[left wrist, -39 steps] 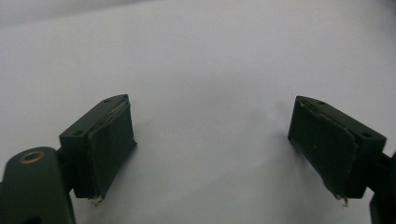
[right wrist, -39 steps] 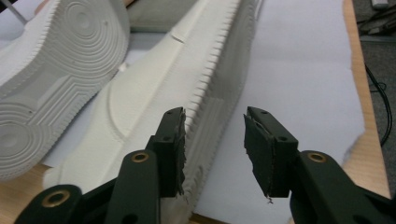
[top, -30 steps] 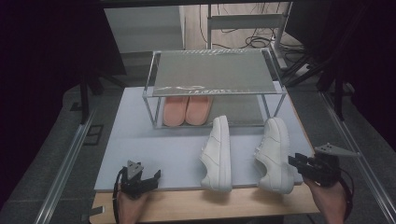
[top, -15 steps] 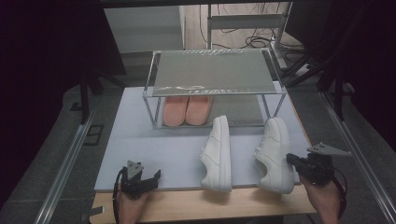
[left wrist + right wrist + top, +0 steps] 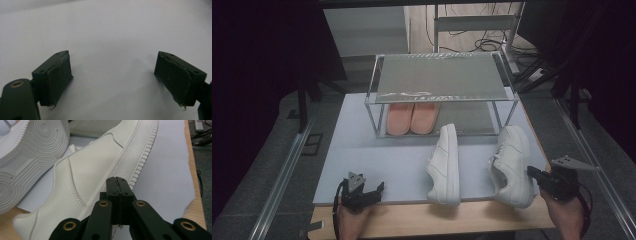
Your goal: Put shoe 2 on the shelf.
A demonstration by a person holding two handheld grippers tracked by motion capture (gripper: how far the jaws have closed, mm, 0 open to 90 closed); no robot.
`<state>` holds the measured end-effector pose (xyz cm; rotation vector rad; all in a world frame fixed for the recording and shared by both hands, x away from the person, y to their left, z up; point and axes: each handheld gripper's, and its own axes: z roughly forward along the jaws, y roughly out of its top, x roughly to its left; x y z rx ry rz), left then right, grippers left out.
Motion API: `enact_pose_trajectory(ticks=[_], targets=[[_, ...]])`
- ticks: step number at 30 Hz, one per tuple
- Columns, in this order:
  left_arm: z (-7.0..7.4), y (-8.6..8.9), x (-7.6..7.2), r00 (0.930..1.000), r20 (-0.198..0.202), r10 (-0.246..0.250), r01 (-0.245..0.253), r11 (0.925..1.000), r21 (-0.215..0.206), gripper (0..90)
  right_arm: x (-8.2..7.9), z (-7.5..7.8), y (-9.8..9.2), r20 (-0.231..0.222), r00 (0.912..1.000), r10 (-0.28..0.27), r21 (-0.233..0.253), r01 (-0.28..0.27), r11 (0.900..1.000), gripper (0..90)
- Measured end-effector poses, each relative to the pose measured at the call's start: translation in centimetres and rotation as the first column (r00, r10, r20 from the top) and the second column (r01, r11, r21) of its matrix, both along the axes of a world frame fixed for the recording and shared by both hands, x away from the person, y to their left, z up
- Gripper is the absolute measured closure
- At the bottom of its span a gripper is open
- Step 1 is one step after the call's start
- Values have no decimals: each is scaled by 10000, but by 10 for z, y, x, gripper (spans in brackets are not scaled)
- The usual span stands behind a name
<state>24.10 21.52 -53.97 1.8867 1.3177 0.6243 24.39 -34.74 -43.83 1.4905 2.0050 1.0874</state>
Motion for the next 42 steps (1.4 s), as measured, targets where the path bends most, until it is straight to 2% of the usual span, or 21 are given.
enact_pose_trajectory(ticks=[17, 27, 29, 31, 32, 33, 34, 35, 38, 40, 42], targets=[[0, 0, 0, 10000, 1, 23, -23, 10000, 0, 139, -4, -10, -26, -196, 9958, -893, -260, 888, 9957, 891], [0, 0, 0, 10000, 8, 40, -40, 10000, 12, 139, -4, -27, -39, -385, 9878, -1510, -833, 1474, 9856, 893], [0, 0, 0, 10000, 7, 42, -42, 10000, 9, 139, -4, -32, -44, -388, 9862, -1612, -814, 1577, 9841, 893], [0, 0, 0, 10000, 2, 32, -32, 10000, -1, 139, -4, -39, -48, -433, 9820, -1839, -956, 1791, 9792, 893], [0, 0, 0, 10000, 9, 42, -42, 10000, 17, 139, -5, -42, -51, -447, 9819, -1842, -936, 1795, 9793, 893], [0, 0, 0, 10000, 2, 32, -32, 10000, -5, 139, -6, -45, -55, -443, 9852, -1658, -428, 1640, 9855, 893], [0, -1, 0, 10000, 11, 43, -43, 10000, 16, 139, -7, -47, -57, -472, 9846, -1681, -237, 1672, 9856, 893], [0, 0, 0, 10000, 3, 33, -33, 10000, 0, 139, -8, -48, -57, -470, 9856, -1627, -351, 1611, 9863, 892], [0, 0, 0, 10000, 8, 41, -41, 10000, 8, 139, -10, -49, -57, -488, 9861, -1590, -297, 1577, 9870, 893], [0, 0, 0, 10000, 2, 35, -35, 10000, 4, 139, -11, -47, -57, -395, 9851, -1671, -352, 1658, 9855, 893], [0, 0, 0, 10000, 0, 33, -33, 10000, 1, 139, -13, -42, -58, -134, 9881, -1530, -245, 1526, 9880, 893]])
